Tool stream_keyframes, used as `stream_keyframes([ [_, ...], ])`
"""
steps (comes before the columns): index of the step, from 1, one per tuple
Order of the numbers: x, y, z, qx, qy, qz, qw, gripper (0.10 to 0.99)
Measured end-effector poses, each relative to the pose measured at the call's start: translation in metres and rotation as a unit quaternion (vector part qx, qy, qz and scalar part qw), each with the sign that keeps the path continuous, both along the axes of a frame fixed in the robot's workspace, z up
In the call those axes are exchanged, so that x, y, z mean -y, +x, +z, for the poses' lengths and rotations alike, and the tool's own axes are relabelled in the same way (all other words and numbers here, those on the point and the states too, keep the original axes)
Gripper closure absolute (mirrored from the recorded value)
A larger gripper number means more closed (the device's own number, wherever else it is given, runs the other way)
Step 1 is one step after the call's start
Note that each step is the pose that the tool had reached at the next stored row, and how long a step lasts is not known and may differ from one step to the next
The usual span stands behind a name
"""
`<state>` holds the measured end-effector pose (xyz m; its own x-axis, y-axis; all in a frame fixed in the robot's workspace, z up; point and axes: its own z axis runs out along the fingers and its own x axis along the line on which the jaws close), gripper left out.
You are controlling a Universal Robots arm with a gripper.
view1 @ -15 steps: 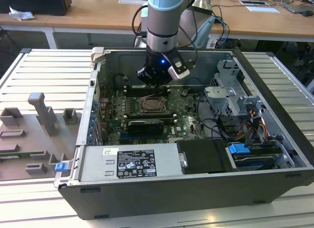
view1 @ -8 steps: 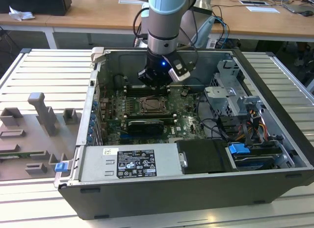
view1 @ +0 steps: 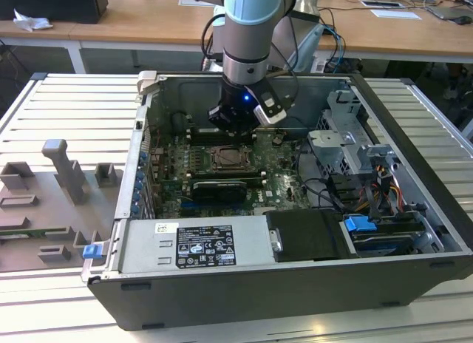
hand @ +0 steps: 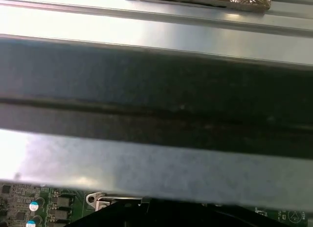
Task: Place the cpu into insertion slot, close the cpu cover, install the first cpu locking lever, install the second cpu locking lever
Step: 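Install the first cpu locking lever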
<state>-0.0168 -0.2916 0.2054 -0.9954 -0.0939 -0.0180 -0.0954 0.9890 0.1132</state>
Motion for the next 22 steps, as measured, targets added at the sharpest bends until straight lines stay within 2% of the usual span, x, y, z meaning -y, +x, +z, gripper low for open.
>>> stream_keyframes([
  [8, 0.0001, 0.0010, -0.0018, -0.0001, -0.0038, -0.003, 1.0000, 0.980],
  [17, 0.0000, 0.0010, -0.0044, 0.0000, -0.0042, -0.003, 1.0000, 0.980],
  [19, 0.0000, 0.0010, -0.0035, 0.0000, -0.0040, -0.003, 1.0000, 0.980],
  [22, 0.0000, 0.0010, 0.0019, 0.0000, -0.0040, -0.004, 1.0000, 0.980],
])
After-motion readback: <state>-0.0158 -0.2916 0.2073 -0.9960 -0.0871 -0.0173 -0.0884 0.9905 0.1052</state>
